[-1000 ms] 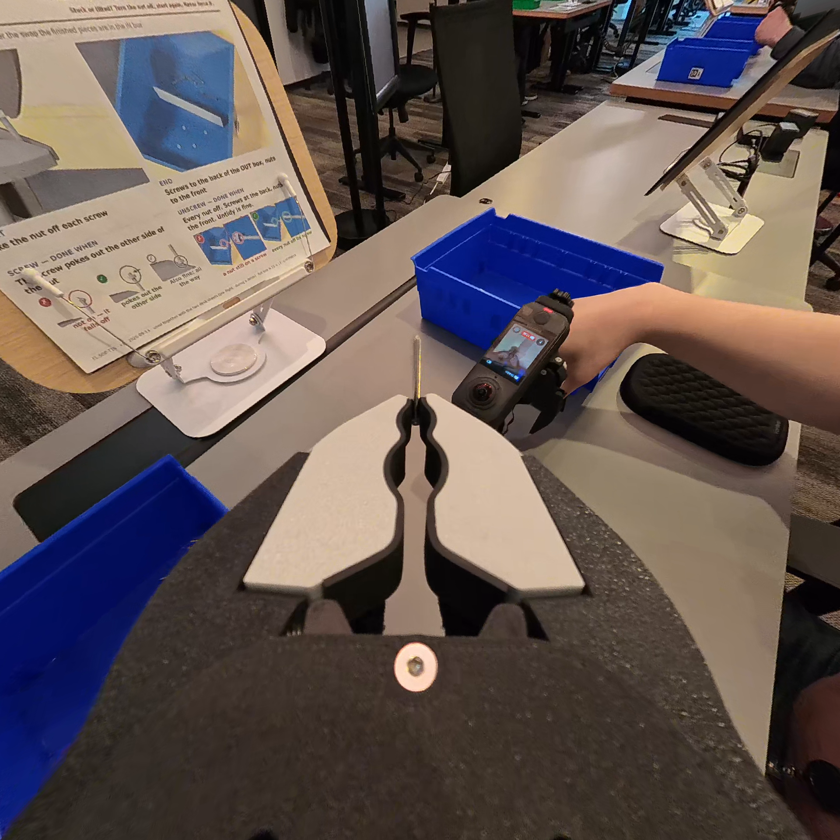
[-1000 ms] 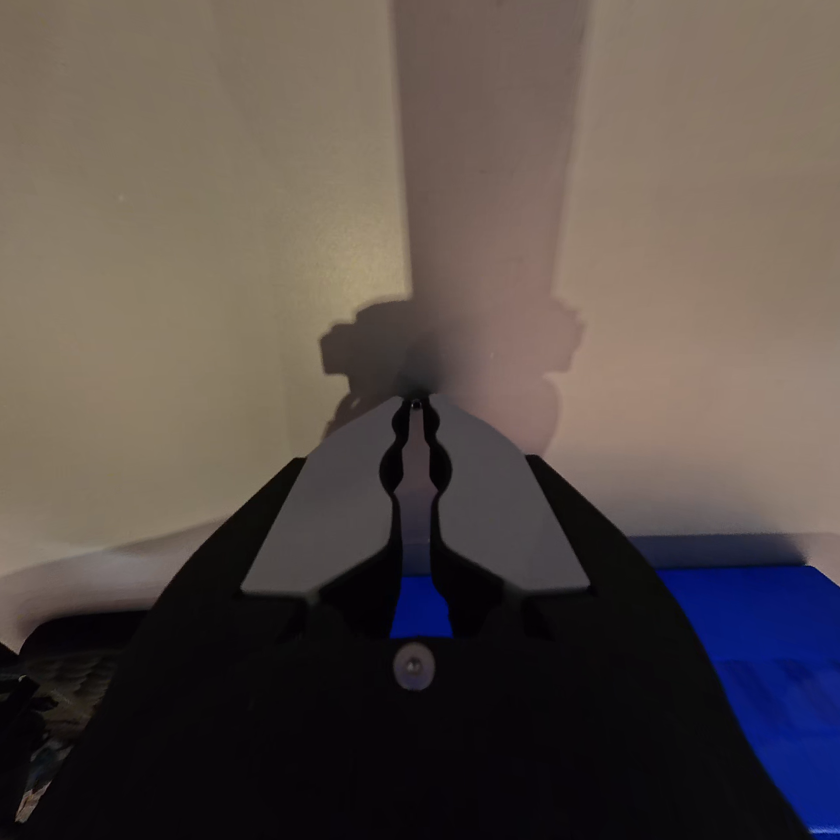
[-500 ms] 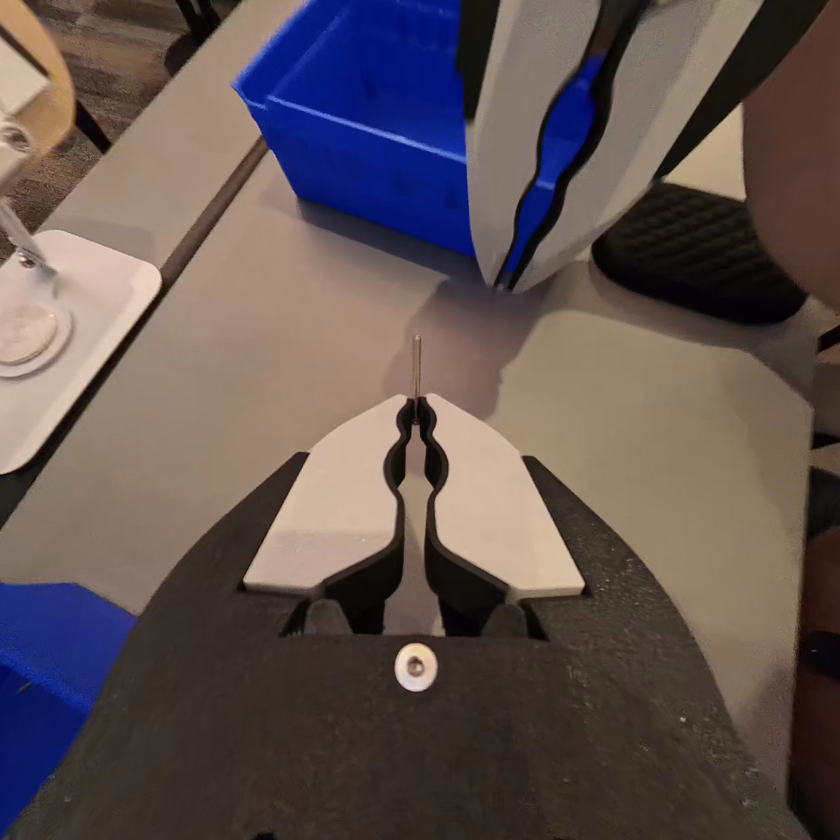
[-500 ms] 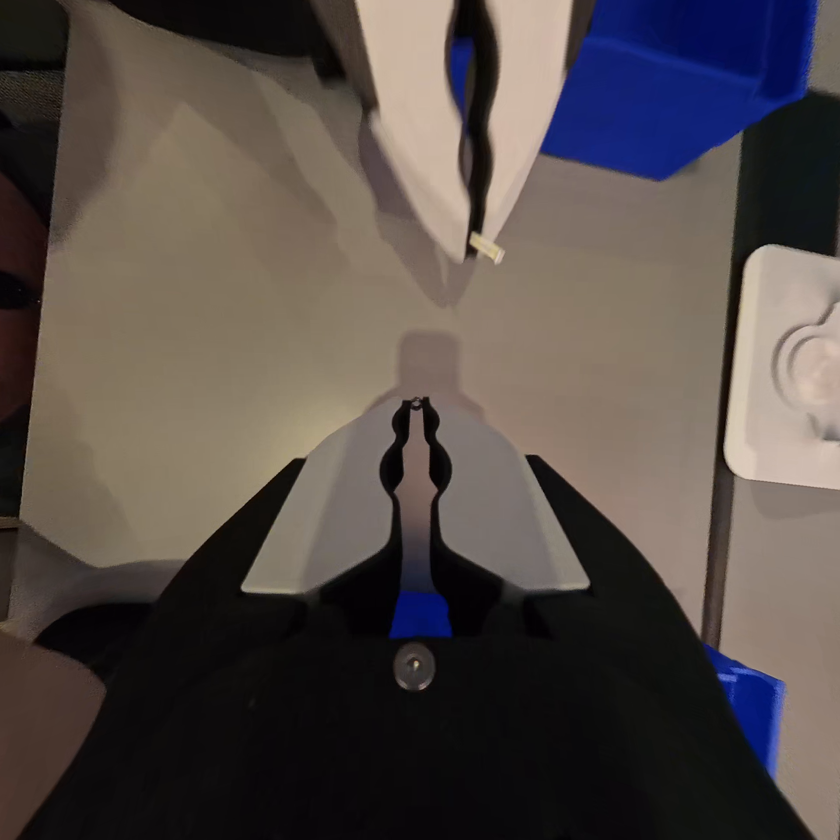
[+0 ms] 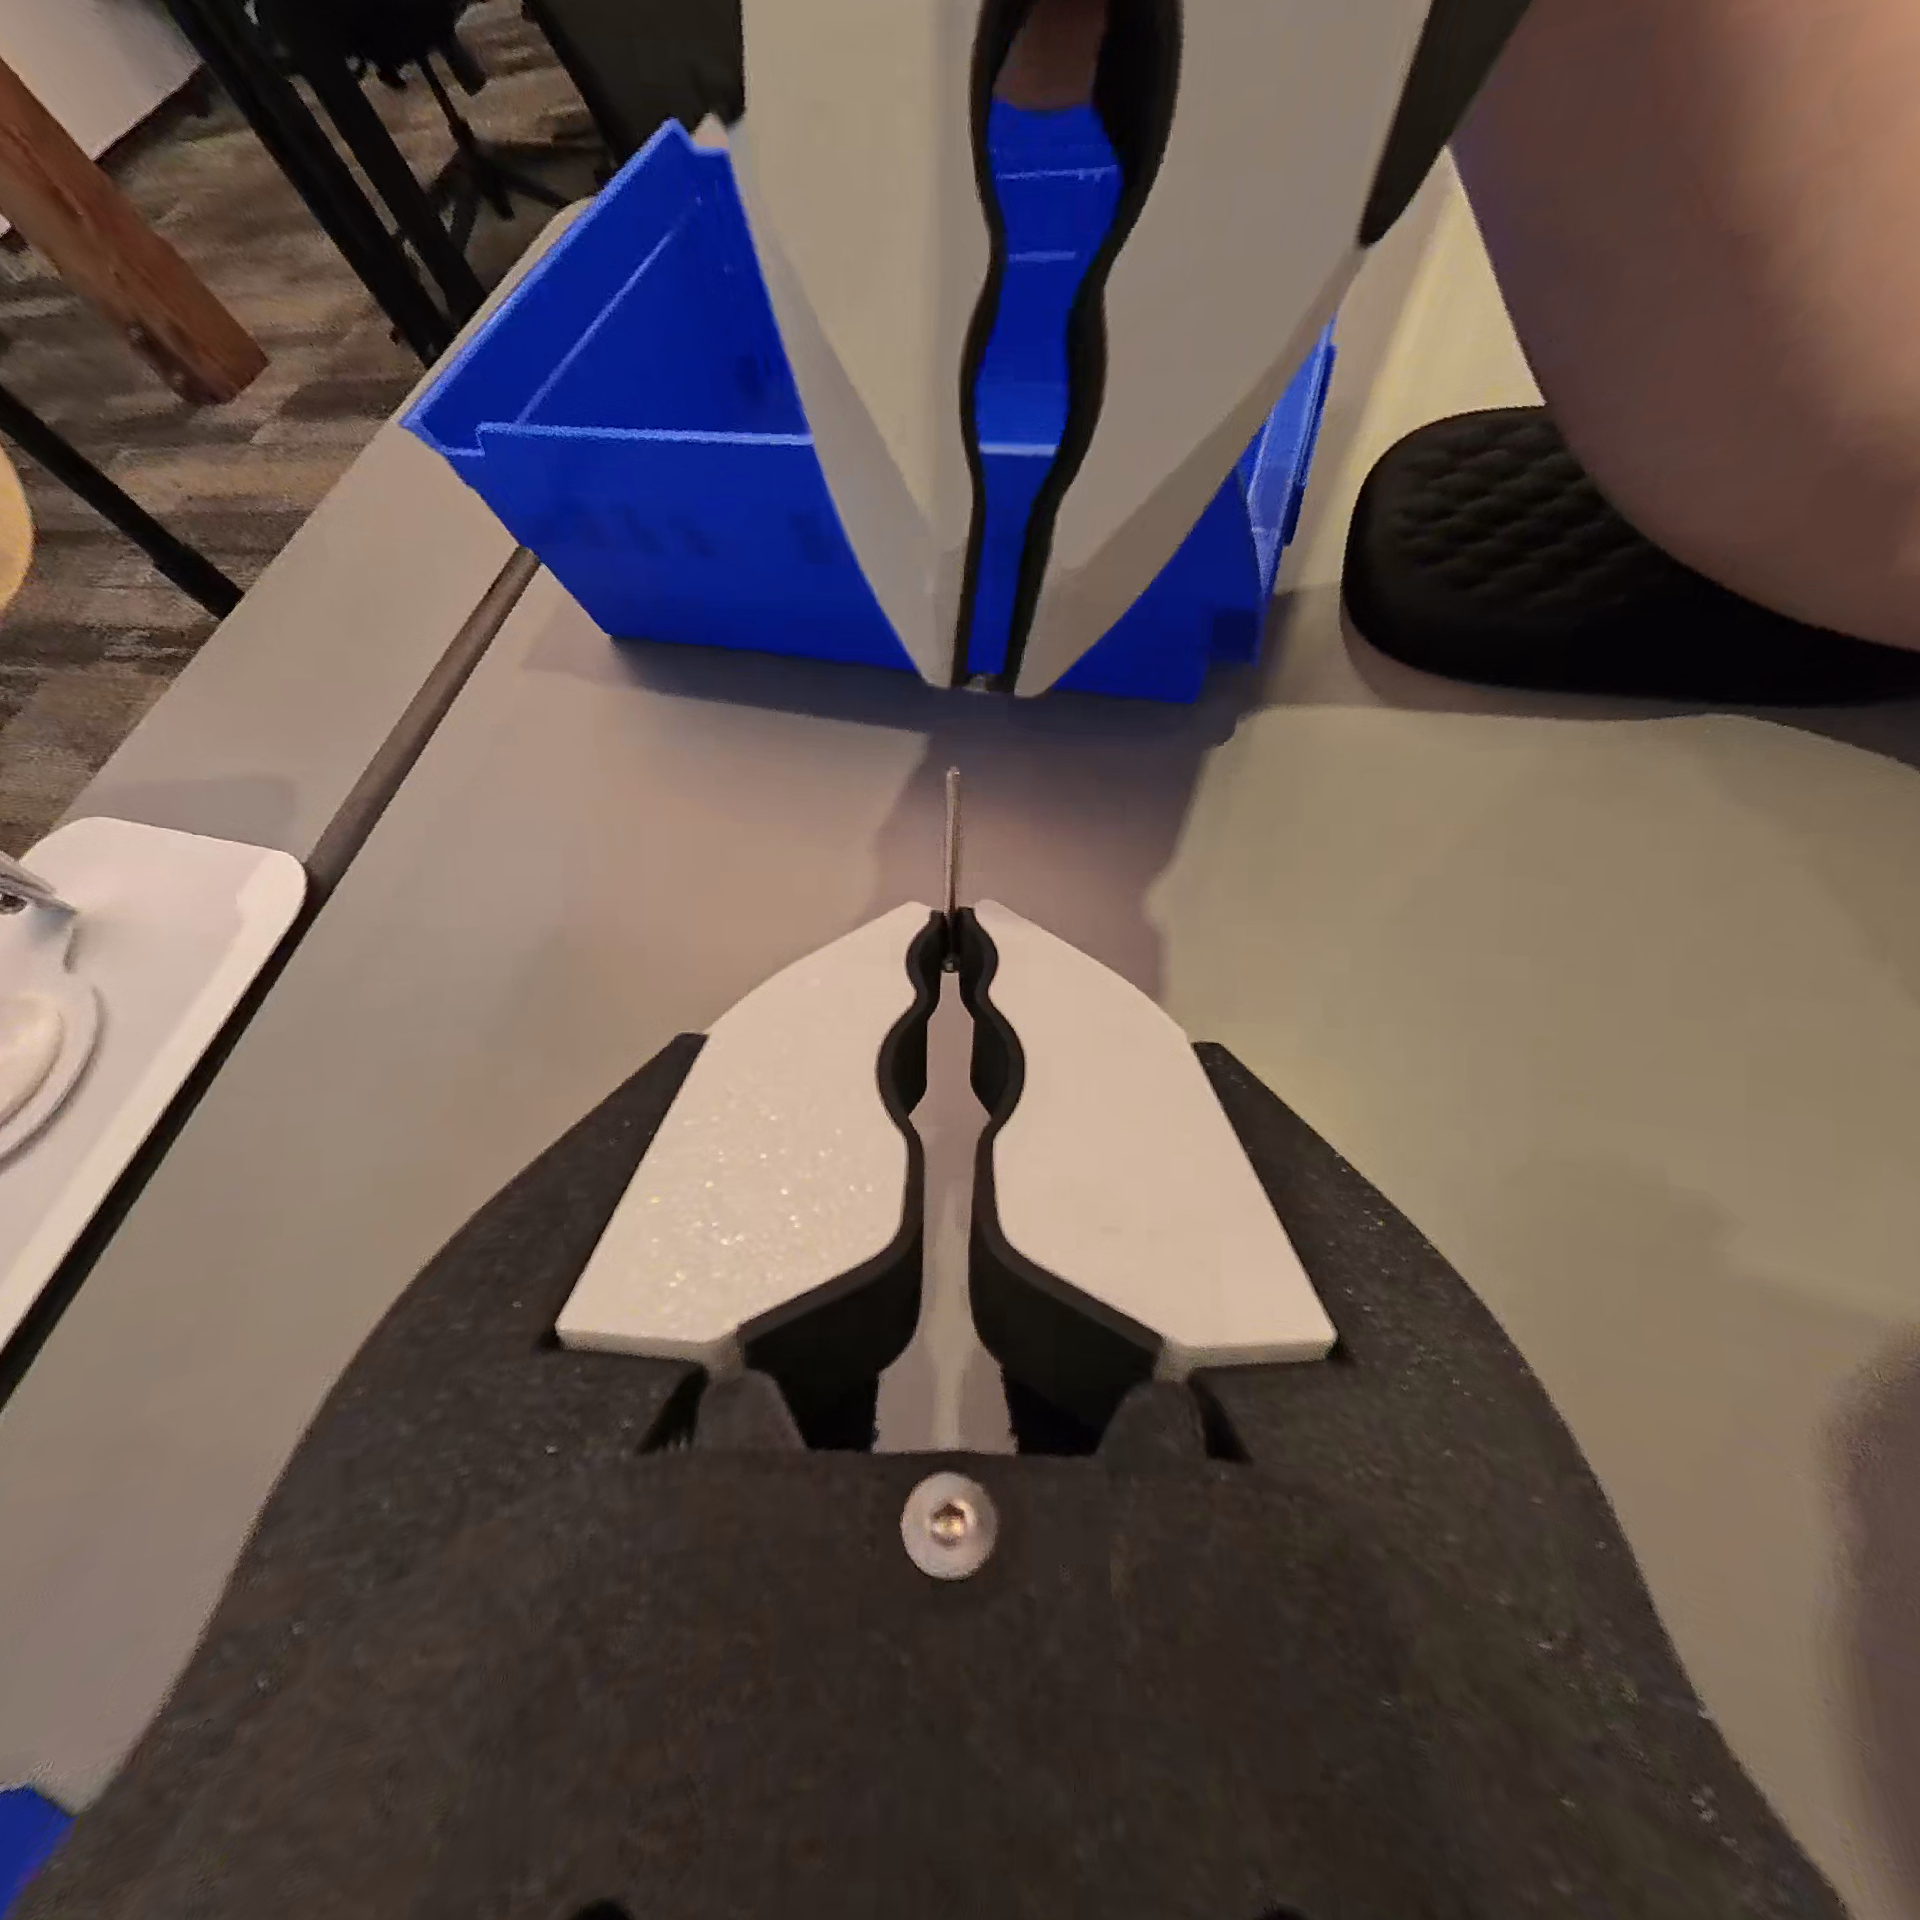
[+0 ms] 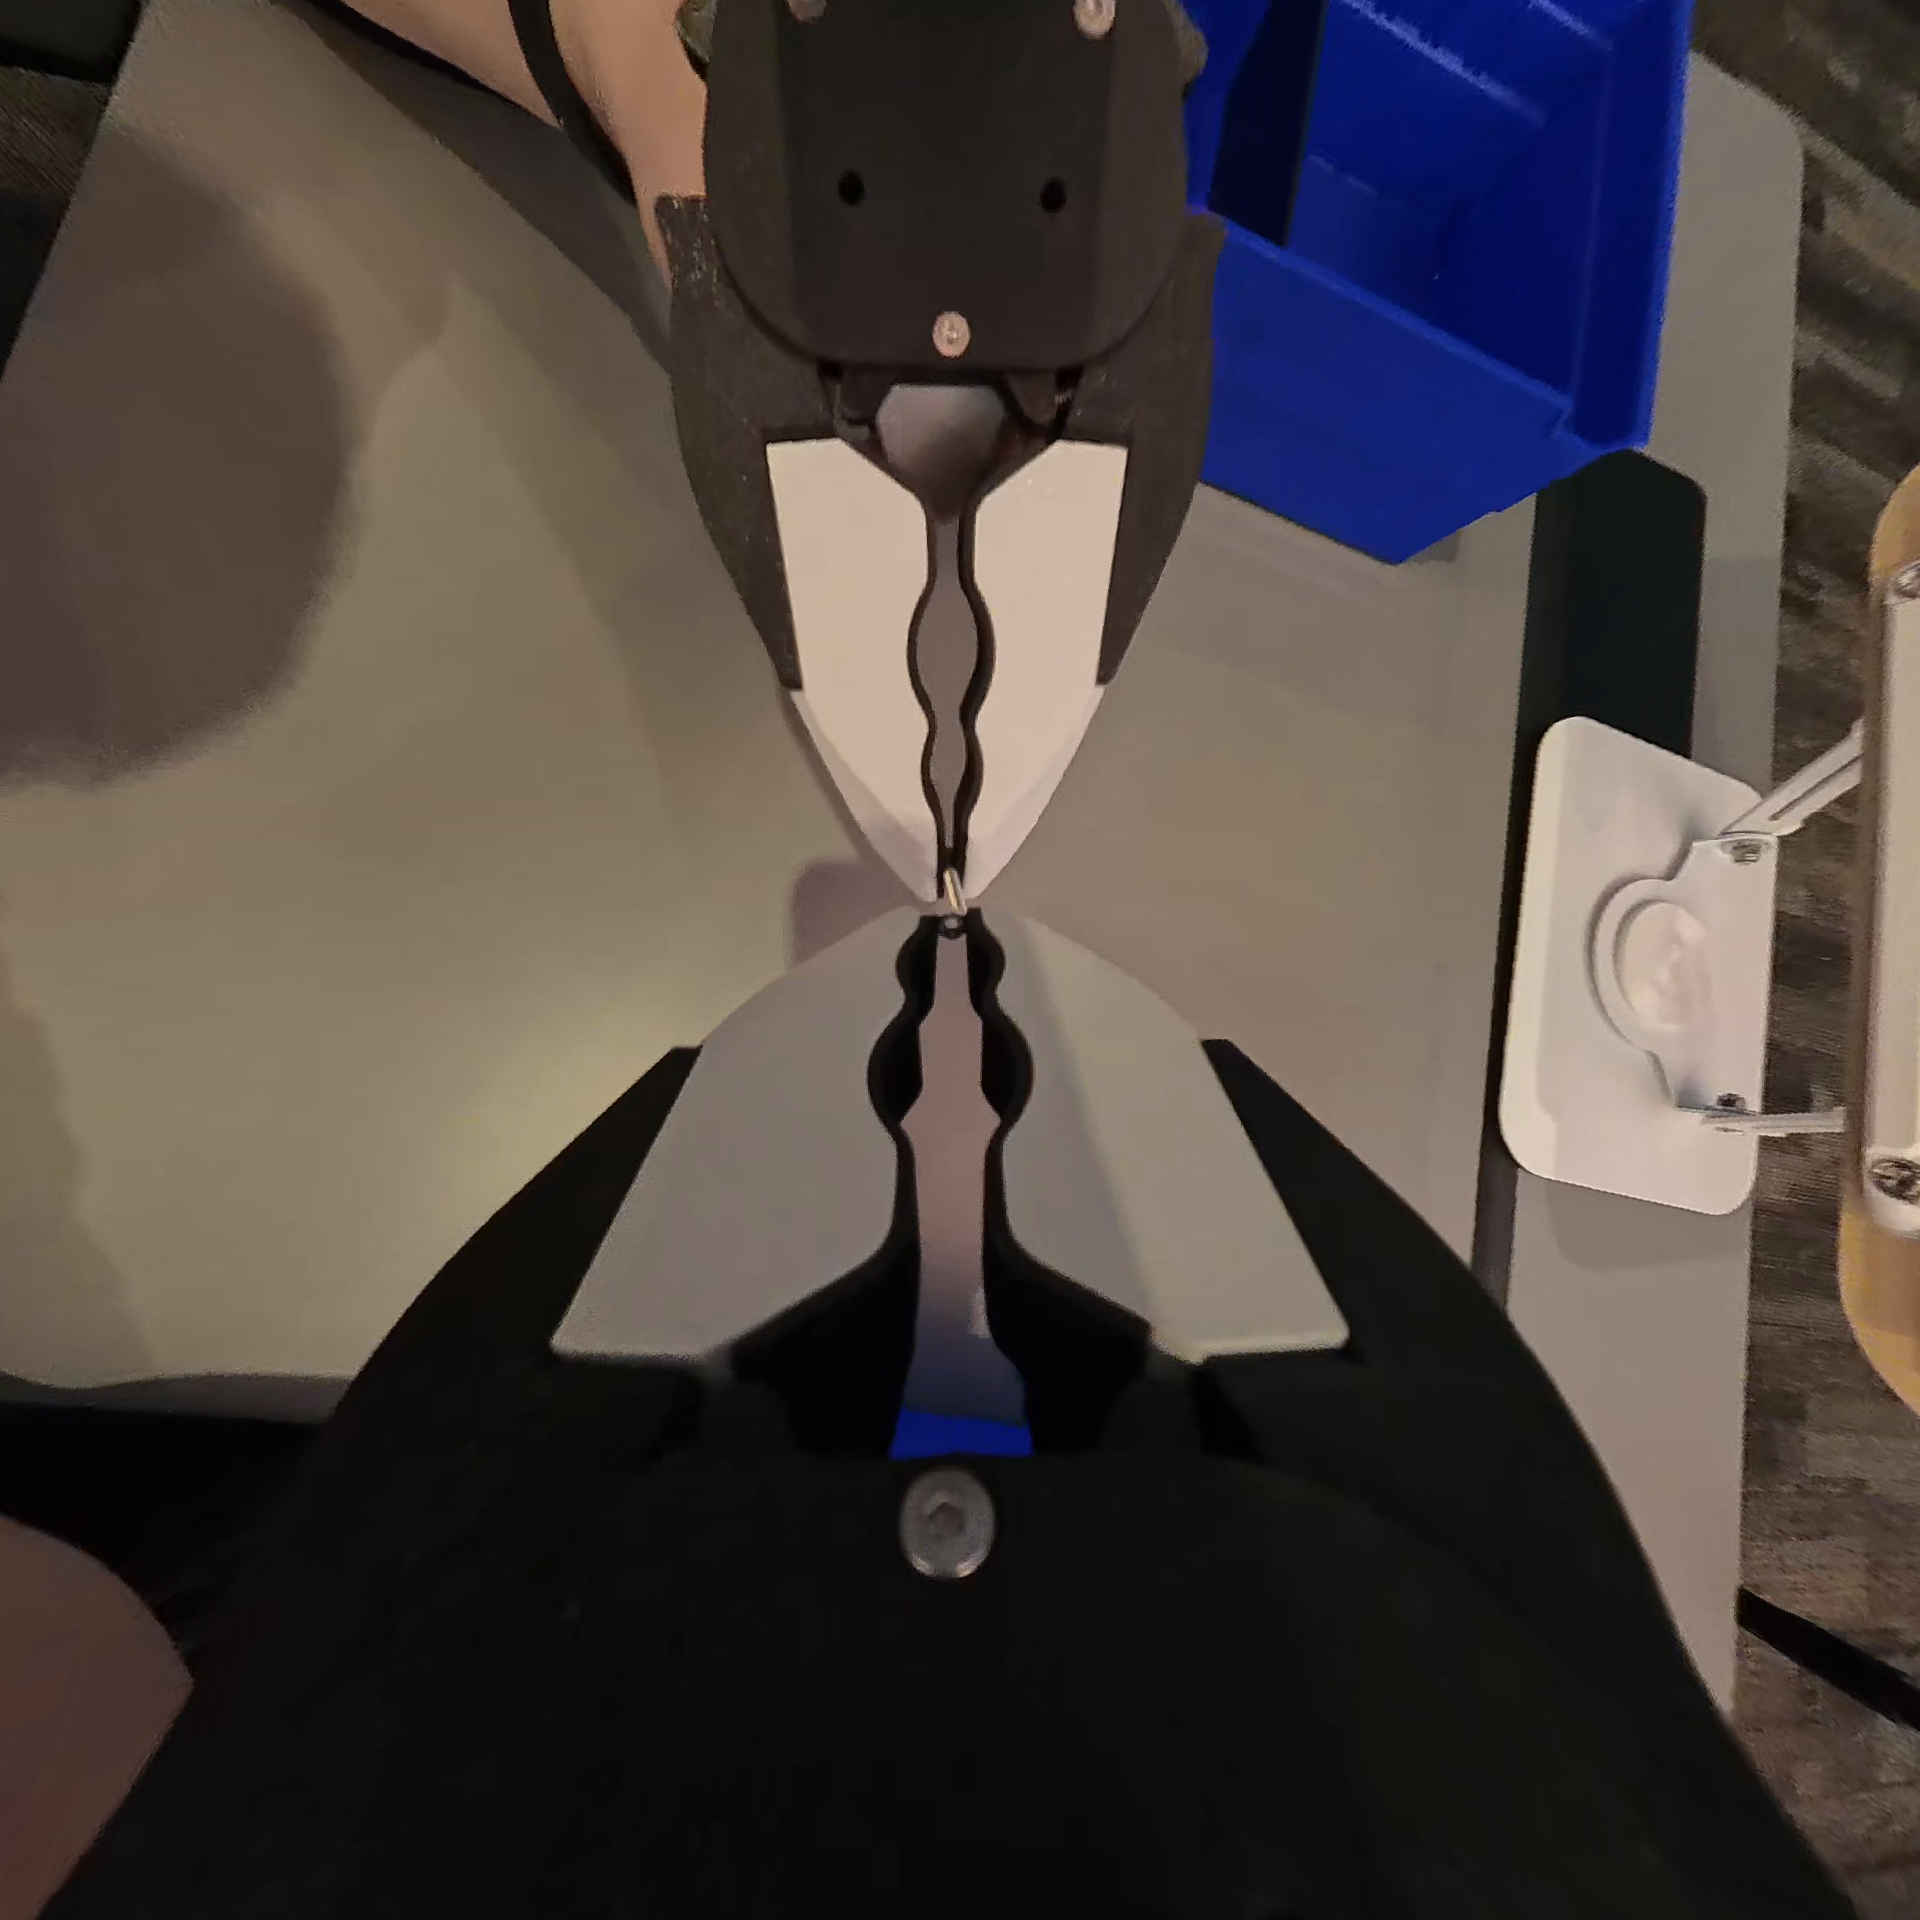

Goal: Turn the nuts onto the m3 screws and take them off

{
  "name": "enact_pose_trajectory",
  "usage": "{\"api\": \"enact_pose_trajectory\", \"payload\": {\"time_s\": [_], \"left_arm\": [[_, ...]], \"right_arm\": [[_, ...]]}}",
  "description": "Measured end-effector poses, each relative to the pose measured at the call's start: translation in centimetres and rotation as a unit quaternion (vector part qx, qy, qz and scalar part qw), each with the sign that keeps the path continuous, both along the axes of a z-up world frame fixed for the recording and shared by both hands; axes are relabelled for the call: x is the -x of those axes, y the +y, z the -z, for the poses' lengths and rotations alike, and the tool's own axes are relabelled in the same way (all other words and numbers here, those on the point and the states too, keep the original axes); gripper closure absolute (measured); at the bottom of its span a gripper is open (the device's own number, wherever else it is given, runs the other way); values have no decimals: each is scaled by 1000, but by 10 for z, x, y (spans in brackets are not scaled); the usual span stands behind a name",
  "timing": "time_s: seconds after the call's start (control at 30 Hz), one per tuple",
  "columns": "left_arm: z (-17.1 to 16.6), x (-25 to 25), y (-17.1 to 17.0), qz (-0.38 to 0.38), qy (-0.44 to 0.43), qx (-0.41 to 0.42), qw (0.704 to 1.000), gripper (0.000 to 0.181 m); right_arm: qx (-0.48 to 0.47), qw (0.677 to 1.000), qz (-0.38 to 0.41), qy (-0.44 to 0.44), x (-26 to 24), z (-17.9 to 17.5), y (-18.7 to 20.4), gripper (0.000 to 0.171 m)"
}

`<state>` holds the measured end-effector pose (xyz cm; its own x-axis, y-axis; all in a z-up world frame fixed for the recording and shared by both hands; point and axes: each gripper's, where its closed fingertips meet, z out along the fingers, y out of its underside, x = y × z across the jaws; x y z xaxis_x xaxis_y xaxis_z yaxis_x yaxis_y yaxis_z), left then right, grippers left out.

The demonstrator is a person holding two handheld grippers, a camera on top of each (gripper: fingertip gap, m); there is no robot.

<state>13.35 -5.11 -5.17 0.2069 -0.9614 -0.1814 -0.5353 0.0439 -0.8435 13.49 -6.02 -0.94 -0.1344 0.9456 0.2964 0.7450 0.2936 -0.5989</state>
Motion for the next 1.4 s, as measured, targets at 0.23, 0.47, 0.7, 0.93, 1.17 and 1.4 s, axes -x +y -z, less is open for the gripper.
{"api": "enact_pose_trajectory", "payload": {"time_s": [0.23, 0.47, 0.7, 0.93, 1.17, 1.4], "left_arm": [[-3, 0, 5, -8, -5, -44, 999, 179], [-5, -2, 0, -2, -5, -48, 999, 179], [-6, -2, 0, -1, -1, -62, 998, 179], [-7, -3, -2, 3, -3, -57, 998, 179], [-8, -1, 1, -9, -1, -63, 998, 179], [-12, 11, 19, -69, 5, -72, 995, 179]], "right_arm": [[-30, 999, 2, -33, -2, 5, 3, 165], [-21, 999, -7, -25, 2, 8, 5, 165], [-14, 1000, -15, -23, 2, 8, 2, 164], [-8, 1000, -18, -23, 0, 9, 1, 165], [0, 1000, -1, -20, 3, 8, 4, 165], [74, 992, 99, 7, 14, 4, 22, 165]]}}
